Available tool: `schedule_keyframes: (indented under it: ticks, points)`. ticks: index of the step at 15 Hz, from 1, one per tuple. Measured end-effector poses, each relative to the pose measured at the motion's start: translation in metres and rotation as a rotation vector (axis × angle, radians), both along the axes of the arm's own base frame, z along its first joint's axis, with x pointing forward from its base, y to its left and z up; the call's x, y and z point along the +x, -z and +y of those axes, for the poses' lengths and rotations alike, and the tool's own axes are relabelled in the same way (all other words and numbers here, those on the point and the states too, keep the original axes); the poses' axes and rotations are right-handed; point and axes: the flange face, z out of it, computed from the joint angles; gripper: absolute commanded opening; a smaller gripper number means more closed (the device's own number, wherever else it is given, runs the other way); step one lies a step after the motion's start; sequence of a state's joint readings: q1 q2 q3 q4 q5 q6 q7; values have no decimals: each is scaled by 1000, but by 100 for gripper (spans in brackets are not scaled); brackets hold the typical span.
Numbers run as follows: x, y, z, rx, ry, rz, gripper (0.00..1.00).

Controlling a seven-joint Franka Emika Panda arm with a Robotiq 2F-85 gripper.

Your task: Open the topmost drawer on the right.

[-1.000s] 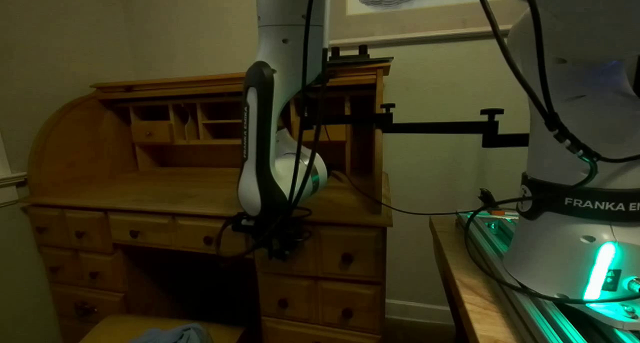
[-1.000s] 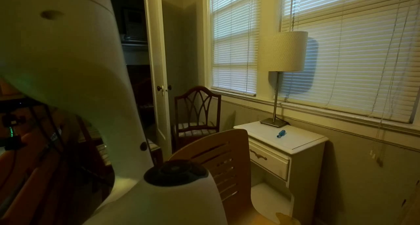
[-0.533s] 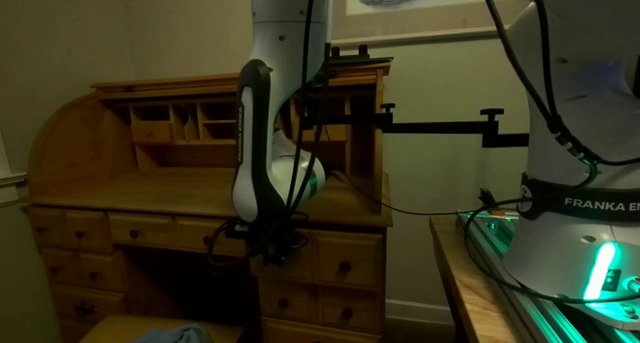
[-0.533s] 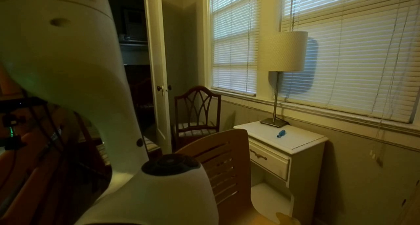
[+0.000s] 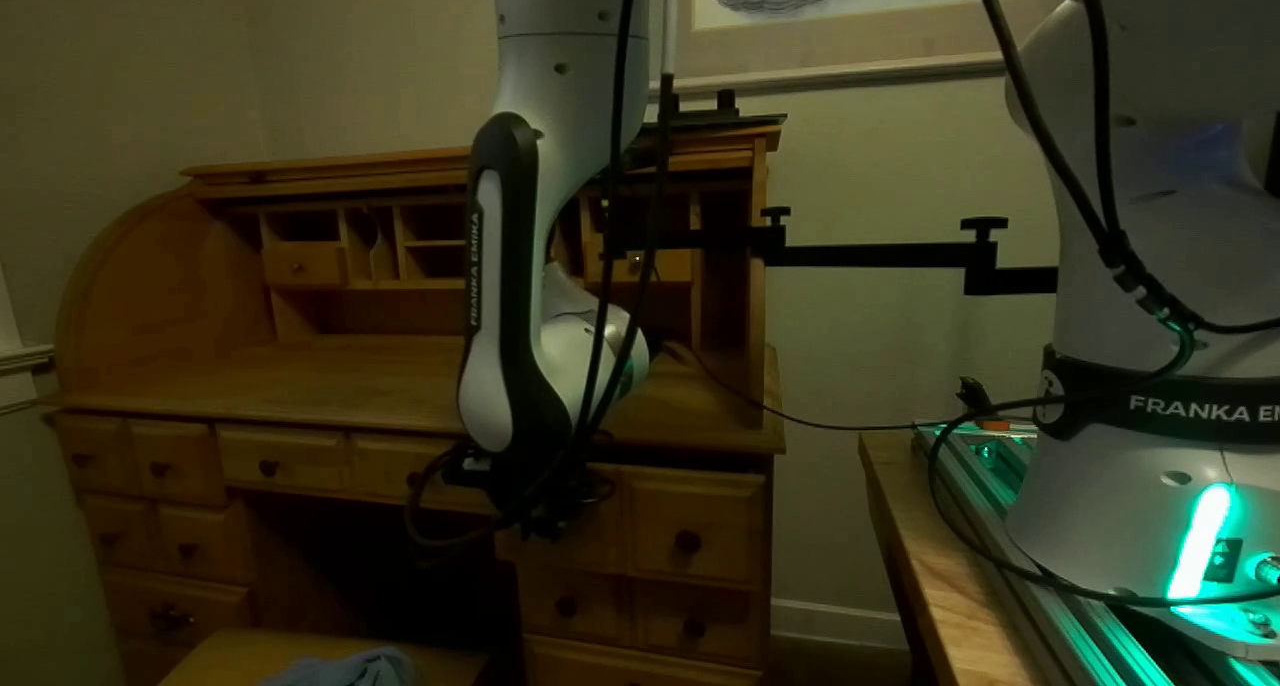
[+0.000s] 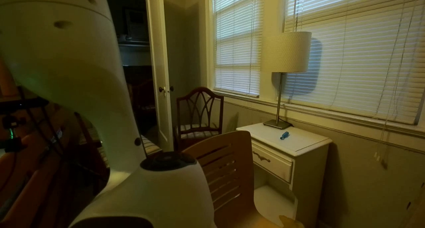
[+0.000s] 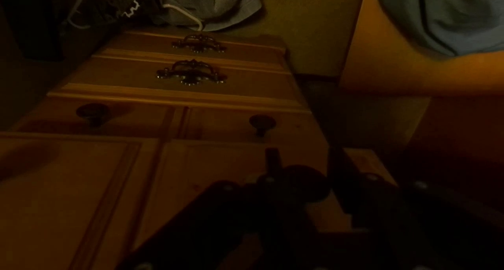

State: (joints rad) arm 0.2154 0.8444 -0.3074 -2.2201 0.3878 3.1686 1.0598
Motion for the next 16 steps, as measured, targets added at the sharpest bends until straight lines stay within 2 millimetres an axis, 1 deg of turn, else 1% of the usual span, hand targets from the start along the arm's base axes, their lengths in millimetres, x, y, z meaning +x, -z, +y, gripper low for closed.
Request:
schedule_keyframes:
  ticks: [2, 6, 7, 8, 9, 10, 11, 13, 16]
  points:
    - [0, 1, 7, 3, -12, 3, 10]
    - [3, 6, 49, 38, -57, 4, 10]
    - [4, 7, 60, 46, -66, 3, 27]
    - [4, 7, 69, 52, -73, 1, 59]
    - [5, 7, 76, 57, -80, 0, 55]
    - [5, 6, 80, 58, -85, -2, 57]
    - [6, 6, 82, 57, -87, -3, 62]
    - [6, 4, 79, 48, -86, -5, 76]
    - [8, 0, 62, 27, -67, -11, 97]
